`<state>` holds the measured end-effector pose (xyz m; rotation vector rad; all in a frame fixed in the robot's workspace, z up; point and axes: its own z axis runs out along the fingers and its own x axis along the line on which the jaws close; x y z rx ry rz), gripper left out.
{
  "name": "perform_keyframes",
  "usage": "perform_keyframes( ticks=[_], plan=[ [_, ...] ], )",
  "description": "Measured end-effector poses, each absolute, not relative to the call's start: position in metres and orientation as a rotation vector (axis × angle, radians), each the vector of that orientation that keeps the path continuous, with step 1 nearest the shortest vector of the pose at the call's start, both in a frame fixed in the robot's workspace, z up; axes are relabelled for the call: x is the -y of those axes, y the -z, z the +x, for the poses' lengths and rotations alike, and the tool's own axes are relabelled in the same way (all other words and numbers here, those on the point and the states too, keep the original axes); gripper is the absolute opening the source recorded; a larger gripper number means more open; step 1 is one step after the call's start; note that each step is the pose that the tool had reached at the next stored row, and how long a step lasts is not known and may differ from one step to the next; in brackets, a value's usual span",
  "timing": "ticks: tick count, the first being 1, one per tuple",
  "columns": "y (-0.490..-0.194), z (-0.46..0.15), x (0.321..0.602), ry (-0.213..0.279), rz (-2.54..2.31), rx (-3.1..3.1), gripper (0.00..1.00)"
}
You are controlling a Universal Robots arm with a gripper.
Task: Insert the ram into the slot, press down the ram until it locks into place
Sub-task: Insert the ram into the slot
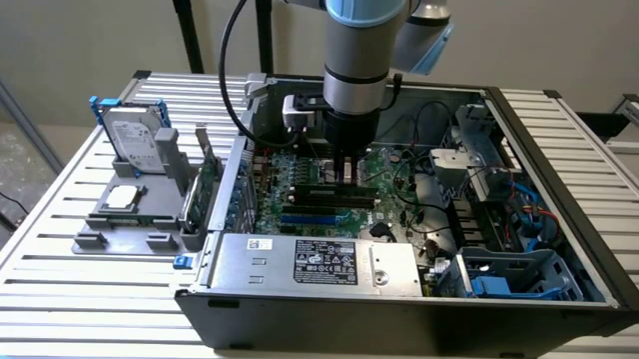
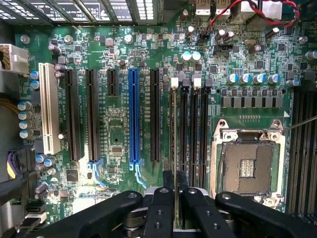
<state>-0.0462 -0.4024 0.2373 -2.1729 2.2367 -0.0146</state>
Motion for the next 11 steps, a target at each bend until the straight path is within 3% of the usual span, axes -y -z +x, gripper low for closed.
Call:
perform_keyframes(
  ticks=[11],
  plan=[
    [-0.2342, -0.047, 0.4023, 0.008, -2.176, -2.24, 0.13]
  ],
)
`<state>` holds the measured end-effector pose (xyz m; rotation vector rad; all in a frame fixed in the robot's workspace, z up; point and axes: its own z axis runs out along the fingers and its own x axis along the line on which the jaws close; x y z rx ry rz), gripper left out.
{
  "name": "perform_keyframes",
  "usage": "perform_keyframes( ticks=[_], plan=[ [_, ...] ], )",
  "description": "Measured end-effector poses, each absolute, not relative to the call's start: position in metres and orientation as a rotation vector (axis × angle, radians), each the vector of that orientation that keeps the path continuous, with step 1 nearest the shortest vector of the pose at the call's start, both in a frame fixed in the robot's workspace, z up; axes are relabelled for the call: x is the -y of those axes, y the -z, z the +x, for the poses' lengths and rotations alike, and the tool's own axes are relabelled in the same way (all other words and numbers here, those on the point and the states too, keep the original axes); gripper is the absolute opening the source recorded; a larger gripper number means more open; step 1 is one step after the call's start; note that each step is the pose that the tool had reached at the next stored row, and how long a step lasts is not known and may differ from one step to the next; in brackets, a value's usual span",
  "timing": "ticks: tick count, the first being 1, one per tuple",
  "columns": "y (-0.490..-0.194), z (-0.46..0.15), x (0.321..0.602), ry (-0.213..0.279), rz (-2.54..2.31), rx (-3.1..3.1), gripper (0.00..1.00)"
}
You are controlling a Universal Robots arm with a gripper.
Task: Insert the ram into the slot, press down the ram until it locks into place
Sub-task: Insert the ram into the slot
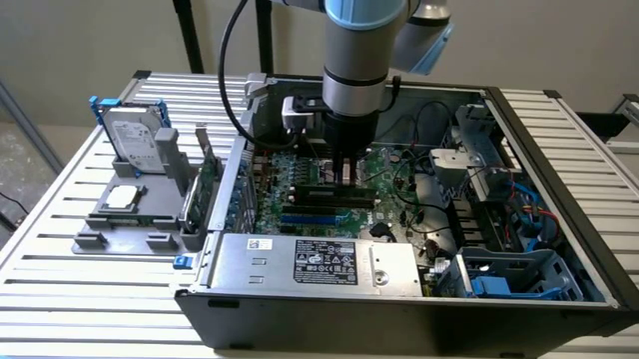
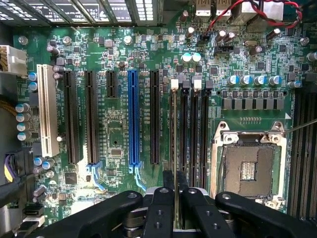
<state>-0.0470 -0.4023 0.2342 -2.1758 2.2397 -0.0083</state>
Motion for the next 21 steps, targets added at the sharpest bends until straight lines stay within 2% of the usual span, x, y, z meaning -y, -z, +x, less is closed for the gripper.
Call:
perform_keyframes(
  ticks=[21],
  plan=[
    [-0.2294, -0.0469, 0.4003, 0.004, -2.178, -2.243, 0.13]
  ],
)
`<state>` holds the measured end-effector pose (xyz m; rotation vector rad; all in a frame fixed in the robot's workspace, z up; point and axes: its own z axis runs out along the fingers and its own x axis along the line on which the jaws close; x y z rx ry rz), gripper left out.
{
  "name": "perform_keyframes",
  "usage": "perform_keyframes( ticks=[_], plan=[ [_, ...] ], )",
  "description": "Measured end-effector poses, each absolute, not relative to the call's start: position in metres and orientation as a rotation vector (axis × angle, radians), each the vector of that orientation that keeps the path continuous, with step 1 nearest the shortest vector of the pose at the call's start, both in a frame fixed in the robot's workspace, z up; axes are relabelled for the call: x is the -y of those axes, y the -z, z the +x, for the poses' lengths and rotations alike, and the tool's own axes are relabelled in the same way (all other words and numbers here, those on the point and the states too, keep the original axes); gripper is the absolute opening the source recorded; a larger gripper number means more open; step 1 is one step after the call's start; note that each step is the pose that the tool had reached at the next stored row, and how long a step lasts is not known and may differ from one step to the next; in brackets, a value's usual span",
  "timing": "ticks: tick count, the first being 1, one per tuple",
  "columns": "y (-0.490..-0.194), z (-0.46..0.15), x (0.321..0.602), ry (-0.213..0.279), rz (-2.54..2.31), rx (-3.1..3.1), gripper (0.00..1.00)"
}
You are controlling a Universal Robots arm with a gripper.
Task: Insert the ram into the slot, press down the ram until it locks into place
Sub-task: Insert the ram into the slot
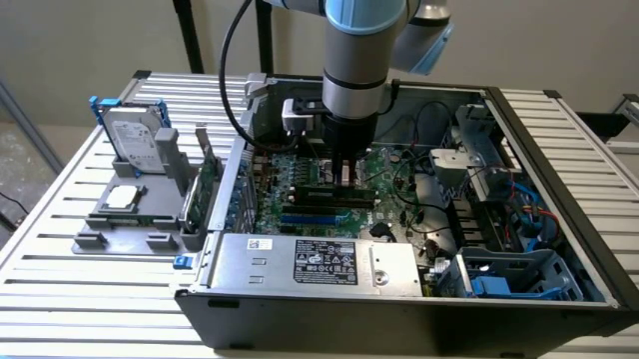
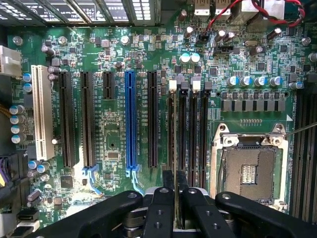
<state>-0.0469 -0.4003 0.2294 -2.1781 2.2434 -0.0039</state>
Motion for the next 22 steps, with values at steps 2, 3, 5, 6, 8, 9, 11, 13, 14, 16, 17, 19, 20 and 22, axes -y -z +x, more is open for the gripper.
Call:
perform_keyframes(
  ticks=[2, 3, 5, 6, 8, 9, 11, 13, 14, 16, 17, 19, 20, 22],
  plan=[
    [-0.2294, -0.0469, 0.4003, 0.005, -2.179, -2.244, 0.13],
    [-0.2294, -0.0469, 0.4003, 0.006, -2.179, -2.244, 0.13],
    [-0.2294, -0.0469, 0.4003, 0.007, -2.179, -2.245, 0.13],
    [-0.2294, -0.0469, 0.4003, 0.008, -2.18, -2.245, 0.13],
    [-0.2292, -0.0469, 0.4003, 0.01, -2.18, -2.247, 0.13],
    [-0.2292, -0.0469, 0.4003, 0.012, -2.181, -2.247, 0.13],
    [-0.2289, -0.0469, 0.4003, 0.013, -2.182, -2.248, 0.13],
    [-0.2288, -0.047, 0.4003, 0.014, -2.182, -2.248, 0.13],
    [-0.2288, -0.047, 0.4003, 0.014, -2.182, -2.248, 0.13],
    [-0.2287, -0.0469, 0.4003, 0.014, -2.182, -2.248, 0.13],
    [-0.2286, -0.0469, 0.4002, 0.014, -2.181, -2.249, 0.13],
    [-0.2286, -0.0469, 0.4002, 0.014, -2.178, -2.252, 0.13],
    [-0.2286, -0.0469, 0.4002, 0.014, -2.174, -2.255, 0.13],
    [-0.2286, -0.0469, 0.4001, 0.014, -2.166, -2.264, 0.13]
  ],
)
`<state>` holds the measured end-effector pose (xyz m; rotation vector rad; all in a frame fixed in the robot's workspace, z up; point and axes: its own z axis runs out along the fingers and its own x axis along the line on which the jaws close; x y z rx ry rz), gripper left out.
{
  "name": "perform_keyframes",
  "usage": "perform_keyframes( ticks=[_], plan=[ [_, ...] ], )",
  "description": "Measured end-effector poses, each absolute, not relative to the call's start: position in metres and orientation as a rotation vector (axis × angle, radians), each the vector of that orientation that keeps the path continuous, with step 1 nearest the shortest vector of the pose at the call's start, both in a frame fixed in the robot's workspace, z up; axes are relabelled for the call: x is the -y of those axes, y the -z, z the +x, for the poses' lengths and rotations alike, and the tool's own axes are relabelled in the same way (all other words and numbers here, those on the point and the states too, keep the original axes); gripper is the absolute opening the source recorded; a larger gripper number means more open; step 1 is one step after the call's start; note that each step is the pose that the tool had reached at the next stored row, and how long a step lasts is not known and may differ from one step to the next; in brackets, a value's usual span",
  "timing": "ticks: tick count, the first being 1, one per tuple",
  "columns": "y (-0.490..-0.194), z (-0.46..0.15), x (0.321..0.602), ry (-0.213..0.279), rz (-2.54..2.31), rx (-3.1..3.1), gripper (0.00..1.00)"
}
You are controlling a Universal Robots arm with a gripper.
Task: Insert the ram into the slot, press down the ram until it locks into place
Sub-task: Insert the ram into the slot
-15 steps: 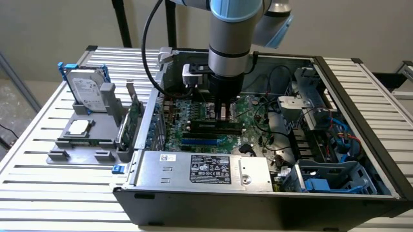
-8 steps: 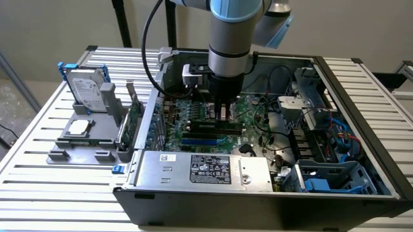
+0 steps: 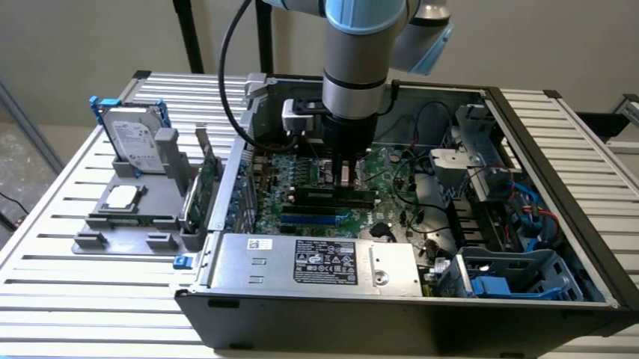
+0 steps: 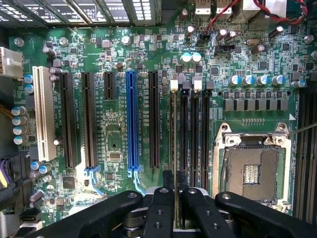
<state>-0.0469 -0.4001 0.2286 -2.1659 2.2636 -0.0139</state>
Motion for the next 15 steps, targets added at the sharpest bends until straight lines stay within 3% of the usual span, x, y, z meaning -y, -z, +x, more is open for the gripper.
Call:
perform_keyframes(
  ticks=[15],
  plan=[
    [-0.2272, -0.0469, 0.3995, 0.014, -2.165, -2.265, 0.13]
  ],
)
